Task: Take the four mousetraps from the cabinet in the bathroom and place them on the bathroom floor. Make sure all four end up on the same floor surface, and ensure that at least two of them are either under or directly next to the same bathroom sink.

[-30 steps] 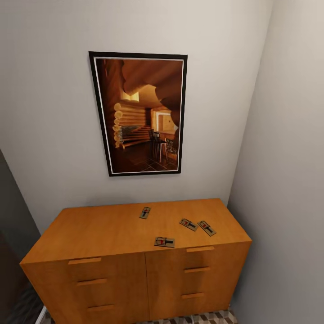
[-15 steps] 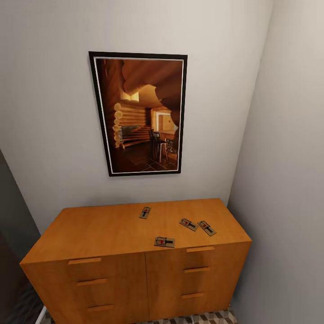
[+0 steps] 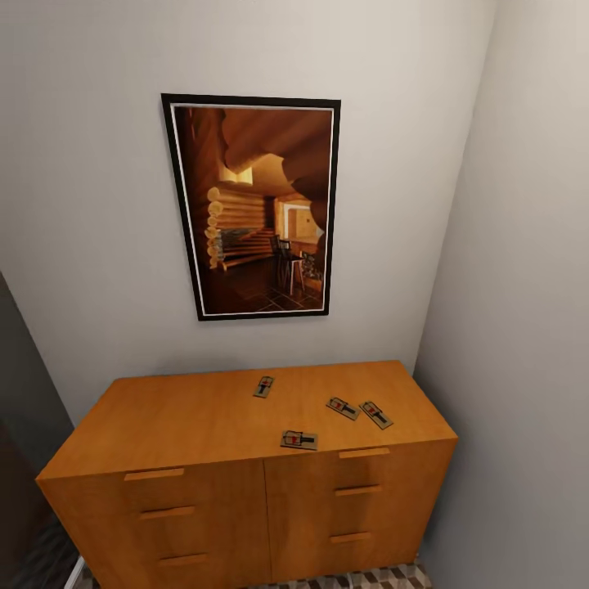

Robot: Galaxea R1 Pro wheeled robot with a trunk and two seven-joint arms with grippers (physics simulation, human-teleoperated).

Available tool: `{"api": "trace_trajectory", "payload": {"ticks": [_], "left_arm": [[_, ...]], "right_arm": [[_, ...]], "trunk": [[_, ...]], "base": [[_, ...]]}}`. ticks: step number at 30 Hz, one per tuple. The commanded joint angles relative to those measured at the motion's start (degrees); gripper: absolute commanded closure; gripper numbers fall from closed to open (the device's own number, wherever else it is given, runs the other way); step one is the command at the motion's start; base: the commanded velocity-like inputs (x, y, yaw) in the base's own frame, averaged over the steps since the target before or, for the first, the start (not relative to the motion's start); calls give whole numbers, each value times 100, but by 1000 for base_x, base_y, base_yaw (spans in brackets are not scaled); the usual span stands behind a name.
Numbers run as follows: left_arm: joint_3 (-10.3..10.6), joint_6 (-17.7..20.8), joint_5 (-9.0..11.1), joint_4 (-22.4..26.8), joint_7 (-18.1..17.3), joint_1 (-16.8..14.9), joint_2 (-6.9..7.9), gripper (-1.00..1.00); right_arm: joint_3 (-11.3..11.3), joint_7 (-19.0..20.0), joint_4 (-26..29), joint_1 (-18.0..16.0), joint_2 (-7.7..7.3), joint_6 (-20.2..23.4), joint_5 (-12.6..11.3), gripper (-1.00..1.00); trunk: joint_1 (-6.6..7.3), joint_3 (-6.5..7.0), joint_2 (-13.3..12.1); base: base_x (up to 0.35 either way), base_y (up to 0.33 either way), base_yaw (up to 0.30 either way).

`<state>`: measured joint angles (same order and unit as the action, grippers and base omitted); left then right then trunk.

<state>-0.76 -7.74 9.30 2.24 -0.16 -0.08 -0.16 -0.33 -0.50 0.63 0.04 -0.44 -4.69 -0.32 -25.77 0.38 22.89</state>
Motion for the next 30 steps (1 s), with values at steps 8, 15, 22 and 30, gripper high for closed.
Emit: {"api": "trace_trajectory", "payload": {"ticks": [8,15,22,30], "left_arm": [[-3,-17,37,-5,-2,-1,-1,-100],[-3,-17,37,-5,-1,-1,-1,-100],[-3,-17,37,-5,-1,-1,-1,-100],[-3,-20,37,-5,1,-1,-1,-100]], "right_arm": [[-3,-4,-2,0,0,-17,-3,-100],[-3,-6,-2,1,0,-17,-3,-100],[-3,-6,-2,2,0,-20,-3,-100],[-3,-4,-2,3,-2,-20,-3,-100]], "trunk": [[-2,-1,3],[-2,-1,3],[-2,-1,3],[-2,-1,3]], "base": [[0,0,0],[0,0,0],[0,0,0],[0,0,0]]}}
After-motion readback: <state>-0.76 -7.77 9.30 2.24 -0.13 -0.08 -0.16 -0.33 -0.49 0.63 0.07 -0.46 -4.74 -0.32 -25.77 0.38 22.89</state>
